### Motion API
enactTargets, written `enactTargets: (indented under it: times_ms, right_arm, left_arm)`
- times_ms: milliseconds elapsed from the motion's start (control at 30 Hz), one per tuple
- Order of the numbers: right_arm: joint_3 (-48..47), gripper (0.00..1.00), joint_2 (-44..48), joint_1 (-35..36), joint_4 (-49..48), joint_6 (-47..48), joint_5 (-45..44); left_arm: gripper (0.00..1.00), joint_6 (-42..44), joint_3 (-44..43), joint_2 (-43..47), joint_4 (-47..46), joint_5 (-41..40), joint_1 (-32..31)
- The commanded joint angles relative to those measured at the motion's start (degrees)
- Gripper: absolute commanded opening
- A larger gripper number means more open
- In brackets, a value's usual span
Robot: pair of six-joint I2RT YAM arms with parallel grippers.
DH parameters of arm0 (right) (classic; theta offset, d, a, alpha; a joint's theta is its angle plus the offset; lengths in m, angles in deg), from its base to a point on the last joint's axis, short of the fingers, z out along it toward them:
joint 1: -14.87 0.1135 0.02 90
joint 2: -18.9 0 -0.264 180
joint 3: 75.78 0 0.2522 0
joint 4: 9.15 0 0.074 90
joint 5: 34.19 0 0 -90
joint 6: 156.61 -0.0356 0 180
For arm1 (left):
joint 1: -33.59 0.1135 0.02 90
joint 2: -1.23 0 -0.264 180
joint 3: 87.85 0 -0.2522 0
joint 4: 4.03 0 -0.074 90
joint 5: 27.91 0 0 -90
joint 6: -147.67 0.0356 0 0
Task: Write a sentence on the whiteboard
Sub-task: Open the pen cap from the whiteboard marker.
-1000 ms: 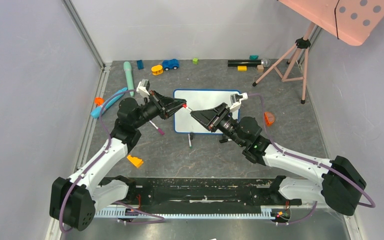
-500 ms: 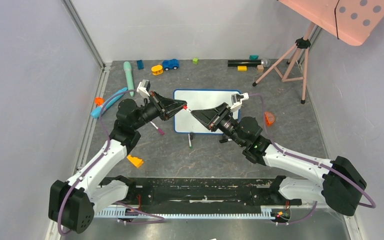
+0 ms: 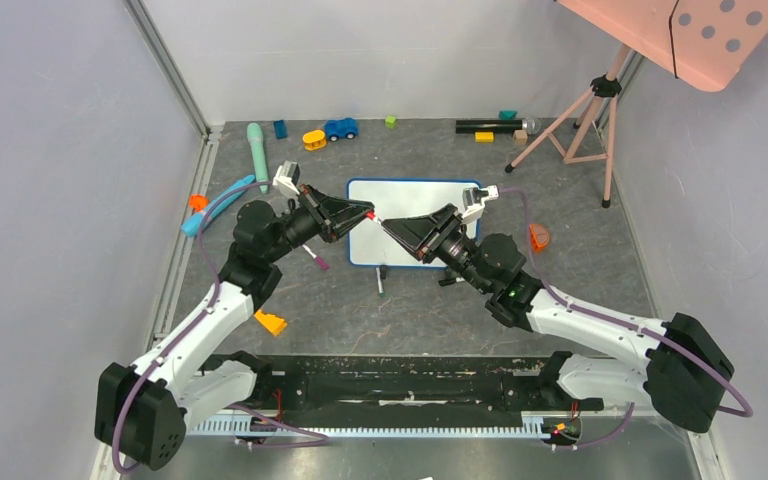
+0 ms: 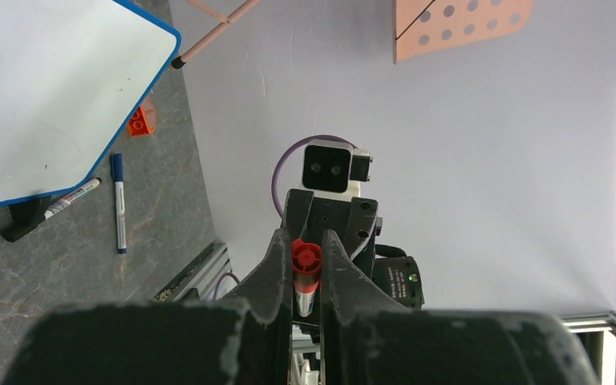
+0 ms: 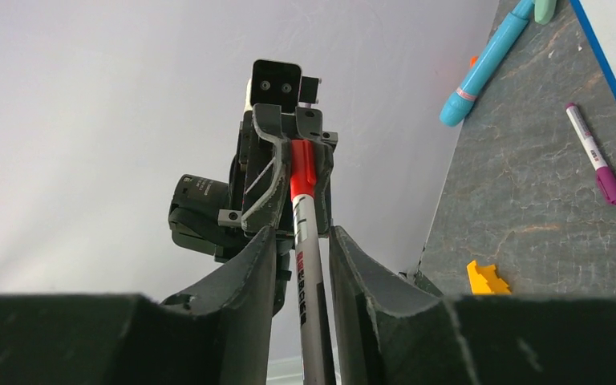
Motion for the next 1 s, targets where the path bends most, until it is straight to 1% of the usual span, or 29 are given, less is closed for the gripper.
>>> enactTargets:
  times_ms: [0,167,200,233,300,333,400,433,567,633,733,833,900,967]
  right_arm:
    - [-0.6,0.31,0.5,0.1,-2.4,-0.4,0.4]
    - [-0.3,0.31,0.2,0.1,-2.6,-0.5,0.5]
    - [0.1,0.29,0.4,0.1,-2.9,-0.6,0.2]
    - [0.3,0.23,0.7,0.1,-3.0,-0.8,-0.1]
    - [0.2,0.21,0.7,0.1,-2.6,-0.8,-0.1]
    - [0.1,0.17,0.7,0.1,-2.6,-0.8,-0.1]
    - [0.1,0.02,0.6,0.1,-2.6,-1.1,0.1]
    - [0.2,0.00,0.7,0.1,-2.4,-1.2,0.0]
    - [1.3,0.00,3.0,0.0,-0.4,-0.8,-0.8]
    - [2.2,0.00,4.9,-0.1,1.9,0.1,-1.2]
    - [5.9,0.00,8.5,-0.3,3.6,0.5,-1.5]
    - [10.7,0.00,13.5,-0.6,5.2,0.0,-2.2]
    - [13.1,0.00,16.6,-0.9,8.5,0.3,-2.8]
    - [14.2,0.00,19.4,-1.6,12.3,0.9,-3.0]
  left_arm:
    - [0.02,0.2,-0.8,-0.4,-0.6,-1.4,-1.4]
    - [0.02,1.4,-1.2,-1.2,-0.6,-3.3,-2.7]
    - [0.02,1.4,-1.5,-1.3,-0.6,-3.3,-2.9]
    - [0.02,1.6,-1.5,-1.5,-0.6,-3.5,-3.2]
    - [0.02,1.6,-1.1,-1.6,-0.6,-3.9,-3.6]
    - [0.02,1.6,-0.8,-1.7,-0.6,-4.1,-3.7]
    - [0.02,1.6,-0.7,-2.0,-0.6,-4.2,-4.0]
    - [0.02,1.6,-0.7,-2.0,-0.7,-4.3,-3.9]
    - [0.02,1.4,-0.8,-2.0,0.9,-4.6,-3.1]
    - [0.02,3.2,-1.9,-1.9,4.4,-3.5,-1.3]
    - [0.02,7.7,-3.0,-0.6,11.2,-4.3,2.8]
    - [0.02,6.4,-0.5,-0.7,9.5,-2.3,8.6]
    - [0.02,6.4,0.6,-1.4,8.7,-0.3,12.8]
    - [0.02,7.8,1.0,-1.5,10.2,0.8,16.0]
